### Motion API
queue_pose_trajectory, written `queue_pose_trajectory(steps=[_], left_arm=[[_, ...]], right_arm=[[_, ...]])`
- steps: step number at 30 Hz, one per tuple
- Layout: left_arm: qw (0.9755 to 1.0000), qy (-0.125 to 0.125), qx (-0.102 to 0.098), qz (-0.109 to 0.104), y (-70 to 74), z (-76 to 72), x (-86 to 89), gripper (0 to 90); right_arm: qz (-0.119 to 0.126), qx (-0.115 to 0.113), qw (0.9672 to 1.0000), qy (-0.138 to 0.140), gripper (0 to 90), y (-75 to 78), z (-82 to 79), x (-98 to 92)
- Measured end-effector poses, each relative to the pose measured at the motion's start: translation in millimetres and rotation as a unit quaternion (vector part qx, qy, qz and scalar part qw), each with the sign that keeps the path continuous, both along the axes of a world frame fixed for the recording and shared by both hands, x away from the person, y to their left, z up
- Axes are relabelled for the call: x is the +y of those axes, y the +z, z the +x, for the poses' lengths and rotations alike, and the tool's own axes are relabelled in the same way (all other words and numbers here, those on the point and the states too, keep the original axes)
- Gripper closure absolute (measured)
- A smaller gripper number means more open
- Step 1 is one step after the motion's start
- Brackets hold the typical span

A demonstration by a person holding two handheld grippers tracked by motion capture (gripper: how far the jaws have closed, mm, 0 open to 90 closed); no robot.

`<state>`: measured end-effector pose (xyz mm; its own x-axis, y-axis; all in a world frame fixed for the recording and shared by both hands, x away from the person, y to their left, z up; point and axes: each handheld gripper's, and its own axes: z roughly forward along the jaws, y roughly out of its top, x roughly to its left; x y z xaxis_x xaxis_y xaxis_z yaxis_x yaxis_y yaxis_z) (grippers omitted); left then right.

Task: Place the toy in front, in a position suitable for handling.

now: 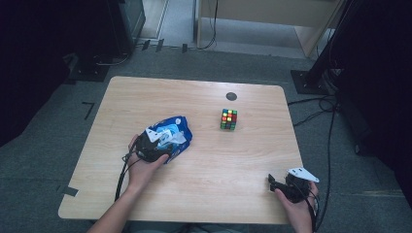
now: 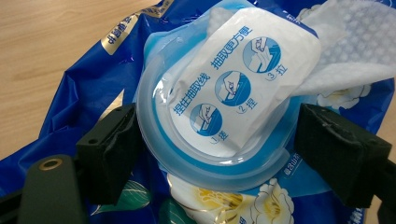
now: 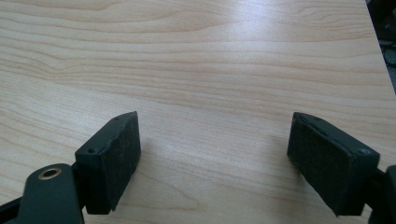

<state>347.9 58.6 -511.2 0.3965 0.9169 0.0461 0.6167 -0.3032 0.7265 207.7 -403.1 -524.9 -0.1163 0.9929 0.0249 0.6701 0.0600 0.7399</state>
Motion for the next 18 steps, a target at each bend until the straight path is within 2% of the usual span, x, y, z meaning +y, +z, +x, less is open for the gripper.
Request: queue_pose_trajectory(steps=[9,13,18], left_arm=[[0.9996,0.028,0.004,-0.002,-0.6,28.8,-5.1,15.5],[0.9992,0.037,0.012,0.000,1.2,42.1,-7.4,15.4],[0.9990,0.040,0.017,0.003,6.6,48.8,-8.4,16.0]], right_arm=[[0.000,0.000,1.0000,0.001,17.1,0.0,0.1,-0.2],[0.000,0.000,1.0000,0.001,17.2,0.0,0.1,-0.3],[0.001,0.001,1.0000,0.002,17.1,0.1,0.1,-0.2]])
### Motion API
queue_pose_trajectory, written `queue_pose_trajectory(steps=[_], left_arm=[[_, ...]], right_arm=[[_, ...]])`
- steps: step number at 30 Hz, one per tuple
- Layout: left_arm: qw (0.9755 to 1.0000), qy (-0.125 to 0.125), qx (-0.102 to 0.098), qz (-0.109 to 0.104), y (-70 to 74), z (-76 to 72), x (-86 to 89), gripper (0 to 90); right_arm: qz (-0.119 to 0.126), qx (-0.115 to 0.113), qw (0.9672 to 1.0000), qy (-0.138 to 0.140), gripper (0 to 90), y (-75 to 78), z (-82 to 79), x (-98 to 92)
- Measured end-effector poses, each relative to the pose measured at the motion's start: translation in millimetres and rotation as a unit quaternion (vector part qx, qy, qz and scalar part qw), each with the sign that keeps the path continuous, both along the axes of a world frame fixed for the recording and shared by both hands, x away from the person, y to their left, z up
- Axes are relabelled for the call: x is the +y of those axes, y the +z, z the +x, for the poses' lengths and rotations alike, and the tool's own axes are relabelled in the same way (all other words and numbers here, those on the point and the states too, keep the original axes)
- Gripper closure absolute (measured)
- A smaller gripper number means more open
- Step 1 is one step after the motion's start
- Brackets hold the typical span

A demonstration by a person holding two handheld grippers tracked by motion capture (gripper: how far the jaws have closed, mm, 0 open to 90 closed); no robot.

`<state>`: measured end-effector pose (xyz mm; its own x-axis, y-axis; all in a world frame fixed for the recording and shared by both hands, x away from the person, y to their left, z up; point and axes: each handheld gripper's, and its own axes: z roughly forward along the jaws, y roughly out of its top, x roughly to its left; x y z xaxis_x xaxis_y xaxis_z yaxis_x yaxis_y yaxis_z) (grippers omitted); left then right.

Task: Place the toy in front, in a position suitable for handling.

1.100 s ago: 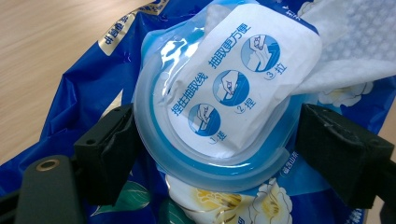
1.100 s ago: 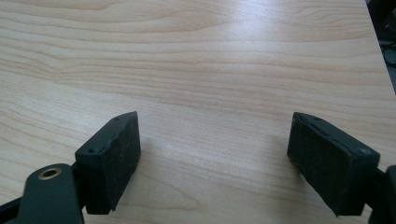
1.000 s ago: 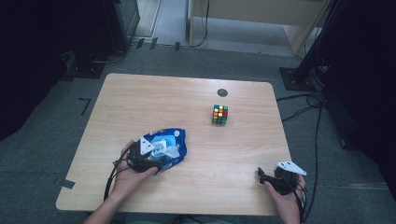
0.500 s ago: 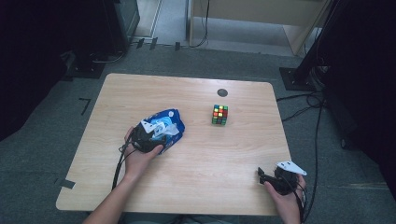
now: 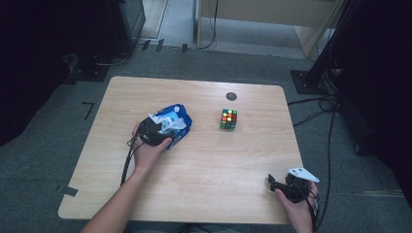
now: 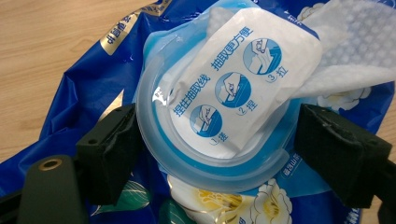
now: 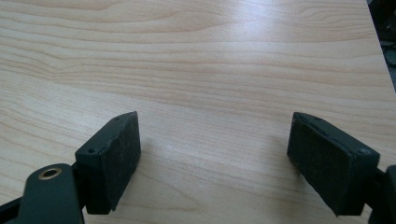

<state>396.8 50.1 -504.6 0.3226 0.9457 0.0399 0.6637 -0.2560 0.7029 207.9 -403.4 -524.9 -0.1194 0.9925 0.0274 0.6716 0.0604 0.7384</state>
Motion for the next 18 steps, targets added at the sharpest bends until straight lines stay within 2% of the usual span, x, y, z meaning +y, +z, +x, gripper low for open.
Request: queue_pose_trajectory(steps=[2,4,7,10,14,18], left_arm=[[0.9999,0.005,0.006,-0.007,3.3,-3.0,0.2,17.0],[0.9999,-0.002,0.005,-0.016,8.8,-9.6,2.0,16.7],[0.9996,-0.015,-0.008,-0.022,17.3,-21.0,9.3,15.8],[0.9989,-0.027,-0.019,-0.032,26.7,-36.4,24.0,14.0],[0.9984,-0.038,-0.036,-0.022,32.9,-55.0,41.3,13.1],[0.9978,-0.040,-0.051,-0.016,35.3,-71.4,56.9,12.9]], right_arm=[[0.000,0.000,1.0000,0.001,17.1,0.0,0.1,-0.1],[0.000,0.000,1.0000,0.003,17.1,0.1,0.2,-0.3],[-0.001,0.005,1.0000,0.008,17.3,1.0,0.3,-0.4],[-0.003,0.006,0.9998,0.017,17.4,2.1,0.3,0.5],[0.016,0.010,0.9996,0.018,14.2,5.7,3.5,4.8],[0.009,0.005,0.9995,0.031,13.9,14.8,9.0,17.7]])
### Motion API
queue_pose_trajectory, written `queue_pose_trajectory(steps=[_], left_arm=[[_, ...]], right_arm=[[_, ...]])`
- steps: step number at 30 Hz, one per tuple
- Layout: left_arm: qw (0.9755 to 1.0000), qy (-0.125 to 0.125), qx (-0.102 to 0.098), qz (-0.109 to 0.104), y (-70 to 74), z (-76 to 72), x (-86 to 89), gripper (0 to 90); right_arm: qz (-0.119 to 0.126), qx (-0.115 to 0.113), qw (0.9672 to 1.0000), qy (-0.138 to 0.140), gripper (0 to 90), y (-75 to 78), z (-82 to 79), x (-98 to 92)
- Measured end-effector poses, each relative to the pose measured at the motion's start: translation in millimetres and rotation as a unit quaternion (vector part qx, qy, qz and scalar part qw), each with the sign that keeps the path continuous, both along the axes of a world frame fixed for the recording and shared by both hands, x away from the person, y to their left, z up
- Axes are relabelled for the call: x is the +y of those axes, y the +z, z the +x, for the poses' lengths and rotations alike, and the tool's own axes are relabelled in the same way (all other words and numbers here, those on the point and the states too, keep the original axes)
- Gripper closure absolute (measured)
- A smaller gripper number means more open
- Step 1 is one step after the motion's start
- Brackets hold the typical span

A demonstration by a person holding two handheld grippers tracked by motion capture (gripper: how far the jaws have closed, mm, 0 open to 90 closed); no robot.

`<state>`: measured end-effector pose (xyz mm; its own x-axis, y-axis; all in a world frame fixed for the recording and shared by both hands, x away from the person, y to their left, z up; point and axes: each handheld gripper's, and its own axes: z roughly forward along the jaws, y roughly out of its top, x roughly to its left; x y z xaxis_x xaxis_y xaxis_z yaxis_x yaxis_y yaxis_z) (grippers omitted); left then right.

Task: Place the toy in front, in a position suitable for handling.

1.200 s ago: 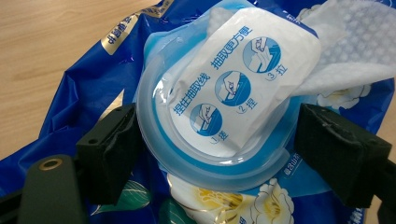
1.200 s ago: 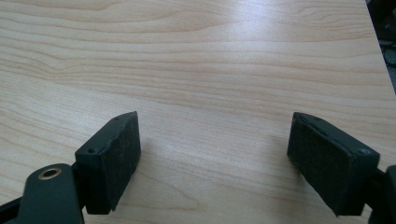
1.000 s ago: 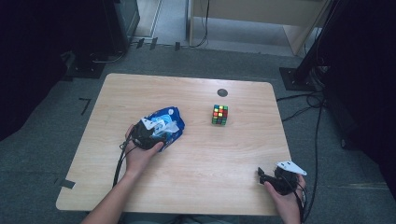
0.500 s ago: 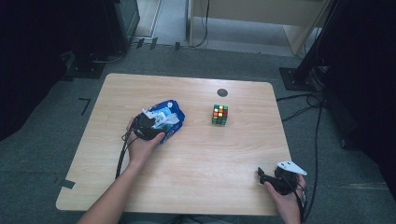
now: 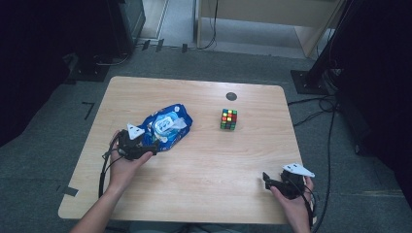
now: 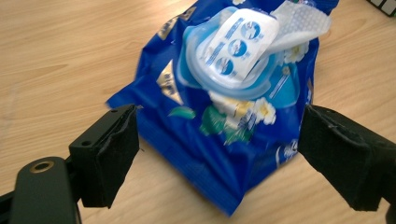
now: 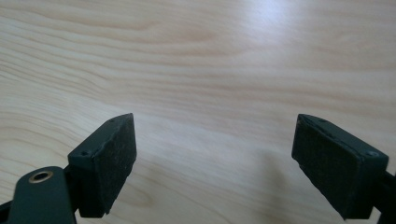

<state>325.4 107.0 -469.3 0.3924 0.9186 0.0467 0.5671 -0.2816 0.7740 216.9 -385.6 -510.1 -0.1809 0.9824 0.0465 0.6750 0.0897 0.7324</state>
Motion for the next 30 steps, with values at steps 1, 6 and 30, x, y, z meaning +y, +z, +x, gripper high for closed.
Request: queue_pose_trajectory(steps=[1,6,30], left_arm=[[1.0000,-0.001,-0.002,0.000,-0.2,-2.4,1.8,12.8],[1.0000,-0.003,-0.006,0.004,-9.8,-18.3,7.6,12.8],[0.9995,-0.028,-0.006,0.013,-45.6,-42.8,4.6,13.2]], right_arm=[[-0.002,-0.001,1.0000,0.004,13.8,3.0,1.8,4.3],[-0.010,-0.008,0.9996,0.026,13.5,17.3,14.9,27.5],[-0.024,-0.022,0.9993,0.015,12.0,49.6,138.2,139.2]])
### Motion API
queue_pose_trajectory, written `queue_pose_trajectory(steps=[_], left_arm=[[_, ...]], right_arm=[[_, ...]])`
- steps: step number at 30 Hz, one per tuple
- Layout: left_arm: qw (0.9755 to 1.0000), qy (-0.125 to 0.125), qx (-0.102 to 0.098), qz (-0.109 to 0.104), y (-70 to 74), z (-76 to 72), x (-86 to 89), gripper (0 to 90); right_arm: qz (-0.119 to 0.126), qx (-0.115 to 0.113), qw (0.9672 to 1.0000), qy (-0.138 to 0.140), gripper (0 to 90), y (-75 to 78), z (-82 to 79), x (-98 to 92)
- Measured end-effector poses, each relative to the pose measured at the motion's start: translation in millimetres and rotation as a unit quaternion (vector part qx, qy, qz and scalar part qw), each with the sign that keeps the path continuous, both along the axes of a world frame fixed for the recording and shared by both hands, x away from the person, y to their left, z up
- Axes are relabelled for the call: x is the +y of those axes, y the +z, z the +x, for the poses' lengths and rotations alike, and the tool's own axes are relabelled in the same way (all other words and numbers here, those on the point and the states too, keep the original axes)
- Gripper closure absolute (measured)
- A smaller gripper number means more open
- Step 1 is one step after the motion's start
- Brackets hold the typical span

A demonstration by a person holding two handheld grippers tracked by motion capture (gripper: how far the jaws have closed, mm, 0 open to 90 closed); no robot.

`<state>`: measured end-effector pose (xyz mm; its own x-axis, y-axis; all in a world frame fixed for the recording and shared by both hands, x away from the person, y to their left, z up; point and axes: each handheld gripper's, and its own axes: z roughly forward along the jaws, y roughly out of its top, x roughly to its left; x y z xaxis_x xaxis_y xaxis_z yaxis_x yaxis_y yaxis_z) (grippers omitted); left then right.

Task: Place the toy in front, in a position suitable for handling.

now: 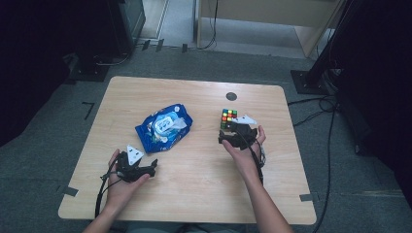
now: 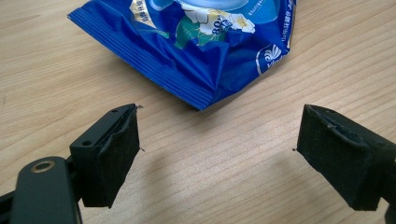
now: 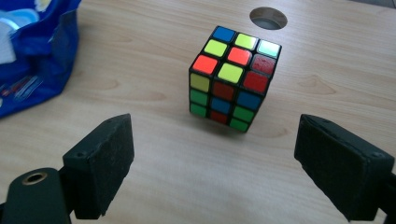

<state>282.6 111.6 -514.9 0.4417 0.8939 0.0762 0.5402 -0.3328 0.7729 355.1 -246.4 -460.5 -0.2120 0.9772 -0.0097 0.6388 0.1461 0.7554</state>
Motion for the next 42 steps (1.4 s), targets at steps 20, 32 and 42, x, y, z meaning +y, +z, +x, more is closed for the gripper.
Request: queue_pose_trajectory(steps=[20,32,42], left_arm=[[1.0000,-0.006,0.003,0.004,-0.8,-0.6,-1.5,13.7],[0.9999,-0.009,0.003,0.006,-0.6,-0.5,-1.7,13.7],[0.9999,-0.010,0.000,0.007,-0.8,-0.5,-2.7,13.7]], right_arm=[[-0.047,-0.004,0.9933,-0.105,30.4,-40.3,66.9,22.5],[-0.018,-0.046,0.9986,-0.018,34.4,-18.4,33.0,28.6],[0.003,-0.052,0.9922,0.113,34.4,-12.5,-42.3,60.9]])
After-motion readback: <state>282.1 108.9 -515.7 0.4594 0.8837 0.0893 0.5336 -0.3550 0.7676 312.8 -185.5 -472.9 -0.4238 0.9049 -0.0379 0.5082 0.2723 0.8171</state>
